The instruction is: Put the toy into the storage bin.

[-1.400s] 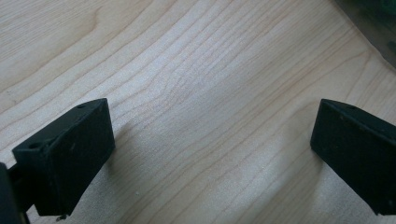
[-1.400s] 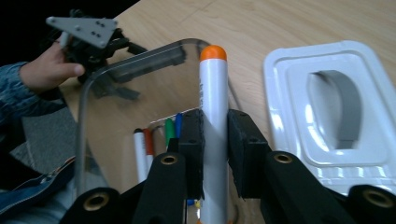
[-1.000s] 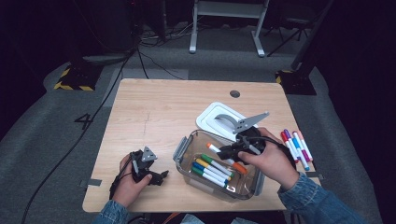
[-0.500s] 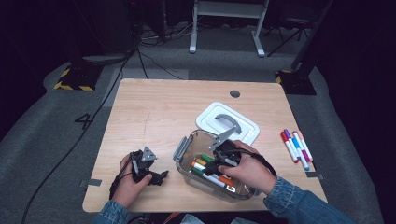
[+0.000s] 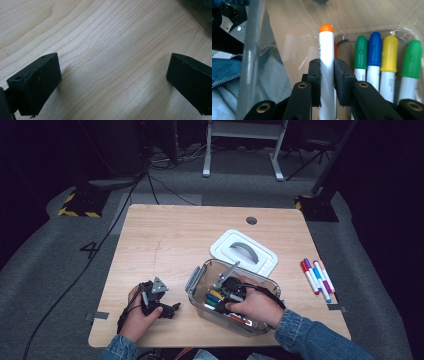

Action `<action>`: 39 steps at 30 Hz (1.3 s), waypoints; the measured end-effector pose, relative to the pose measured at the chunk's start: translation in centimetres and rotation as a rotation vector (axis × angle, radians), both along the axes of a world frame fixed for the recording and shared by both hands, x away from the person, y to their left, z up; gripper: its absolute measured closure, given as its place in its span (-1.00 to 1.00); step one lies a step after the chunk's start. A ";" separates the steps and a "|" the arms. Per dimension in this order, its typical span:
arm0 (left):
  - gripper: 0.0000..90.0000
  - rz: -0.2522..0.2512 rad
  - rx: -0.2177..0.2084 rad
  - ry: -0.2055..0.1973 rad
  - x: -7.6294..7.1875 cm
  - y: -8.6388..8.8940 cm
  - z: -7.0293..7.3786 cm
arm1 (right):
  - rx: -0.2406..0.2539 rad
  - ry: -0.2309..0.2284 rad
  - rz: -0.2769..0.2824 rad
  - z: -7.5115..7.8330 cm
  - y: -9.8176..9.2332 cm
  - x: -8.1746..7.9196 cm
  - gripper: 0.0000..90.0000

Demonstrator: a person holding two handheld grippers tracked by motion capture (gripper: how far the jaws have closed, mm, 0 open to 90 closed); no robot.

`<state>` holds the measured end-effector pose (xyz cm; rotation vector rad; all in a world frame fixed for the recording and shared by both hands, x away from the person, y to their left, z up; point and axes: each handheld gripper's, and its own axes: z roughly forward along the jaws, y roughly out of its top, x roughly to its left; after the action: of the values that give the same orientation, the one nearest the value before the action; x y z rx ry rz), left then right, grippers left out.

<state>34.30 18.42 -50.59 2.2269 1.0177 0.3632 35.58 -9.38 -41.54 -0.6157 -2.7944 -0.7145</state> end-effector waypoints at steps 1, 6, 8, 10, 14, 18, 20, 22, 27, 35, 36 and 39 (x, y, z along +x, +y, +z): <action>-1.00 0.000 0.000 0.000 0.0 0.0 0.0 | -0.006 0.002 0.006 -0.2 0.1 0.0 0.70; -1.00 0.000 0.000 0.000 0.0 0.0 0.0 | -0.028 0.011 0.017 -0.9 0.3 0.0 0.70; -1.00 0.000 0.000 0.000 0.0 0.0 0.0 | -0.032 0.018 0.015 -1.3 0.3 0.0 0.70; -1.00 0.000 0.000 0.000 0.0 0.0 0.0 | -0.036 0.025 0.014 -1.6 0.3 0.1 0.70; -1.00 0.000 0.000 0.000 0.0 0.0 0.0 | -0.042 0.008 0.008 -2.1 0.2 0.2 0.46; -1.00 0.000 0.000 0.000 0.0 0.0 0.0 | 0.002 -0.037 -0.026 -1.6 -0.2 0.5 0.37; -1.00 0.000 0.000 0.000 0.0 0.0 0.0 | 0.018 -0.073 -0.043 -1.1 -0.4 0.7 0.36; -1.00 0.000 0.000 0.000 0.0 0.0 0.0 | 0.035 -0.102 -0.058 -0.6 -0.7 0.8 0.37; -1.00 0.000 0.000 0.000 0.0 0.0 0.0 | 0.109 -0.167 -0.095 1.7 -1.6 1.0 0.37; -1.00 0.000 0.000 0.000 0.0 0.0 0.0 | 0.207 -0.276 -0.182 6.5 -4.5 1.2 0.32; -1.00 0.000 0.000 0.000 0.0 0.0 0.0 | 0.216 -0.282 -0.195 6.8 -4.9 1.2 0.32; -1.00 0.000 0.000 0.000 0.0 0.0 0.0 | 0.223 -0.310 -0.237 7.7 -6.5 1.6 0.32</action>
<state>34.31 18.42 -50.59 2.2267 1.0177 0.3626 37.18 -15.86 -33.83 -0.8665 -2.8785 -1.2473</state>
